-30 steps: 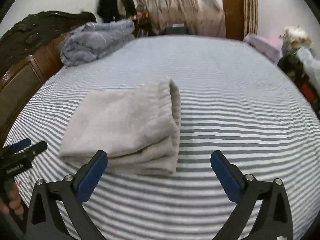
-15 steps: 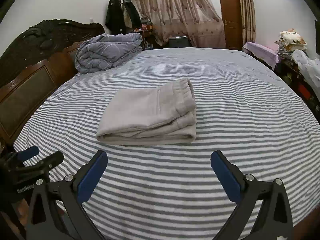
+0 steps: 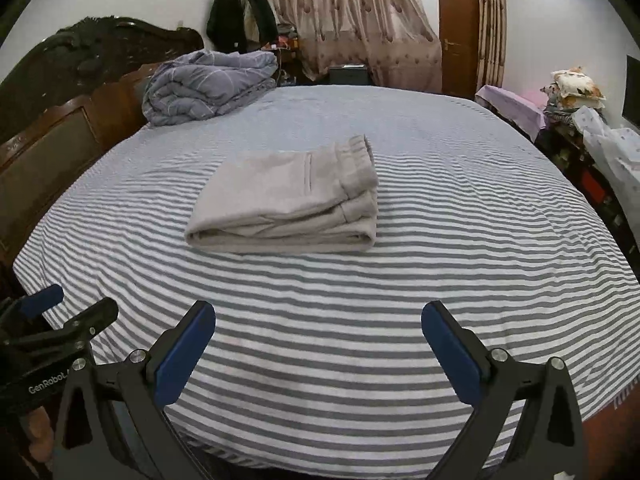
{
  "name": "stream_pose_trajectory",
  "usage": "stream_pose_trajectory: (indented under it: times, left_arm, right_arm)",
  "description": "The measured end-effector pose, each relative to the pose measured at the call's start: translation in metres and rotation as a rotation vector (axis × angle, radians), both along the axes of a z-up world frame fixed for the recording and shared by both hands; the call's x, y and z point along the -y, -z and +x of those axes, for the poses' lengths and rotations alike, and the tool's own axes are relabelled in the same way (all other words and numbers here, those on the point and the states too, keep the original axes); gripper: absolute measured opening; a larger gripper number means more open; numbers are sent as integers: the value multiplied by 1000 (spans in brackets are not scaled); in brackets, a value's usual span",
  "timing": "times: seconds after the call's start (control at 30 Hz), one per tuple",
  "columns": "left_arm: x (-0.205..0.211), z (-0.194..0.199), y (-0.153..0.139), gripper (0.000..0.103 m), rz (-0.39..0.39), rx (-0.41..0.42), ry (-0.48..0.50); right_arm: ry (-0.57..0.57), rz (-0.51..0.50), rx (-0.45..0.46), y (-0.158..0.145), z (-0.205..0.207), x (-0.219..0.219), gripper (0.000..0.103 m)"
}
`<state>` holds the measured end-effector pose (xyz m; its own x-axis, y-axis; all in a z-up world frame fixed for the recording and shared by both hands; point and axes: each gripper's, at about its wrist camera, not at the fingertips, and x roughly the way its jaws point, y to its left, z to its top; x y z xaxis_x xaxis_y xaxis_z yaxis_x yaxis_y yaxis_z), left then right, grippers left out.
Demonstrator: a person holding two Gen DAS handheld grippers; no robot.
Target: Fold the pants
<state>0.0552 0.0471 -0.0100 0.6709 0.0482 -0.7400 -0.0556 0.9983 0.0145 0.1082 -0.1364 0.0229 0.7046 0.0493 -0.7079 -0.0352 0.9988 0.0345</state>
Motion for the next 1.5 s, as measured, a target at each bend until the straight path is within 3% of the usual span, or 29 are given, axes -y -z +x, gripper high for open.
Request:
stream_pose_trajectory:
  times: [1.5]
  left_arm:
    - [7,-4,18,87,49,10,1]
  right_arm:
    - [-7,-10,-15,10,-8,-3,102]
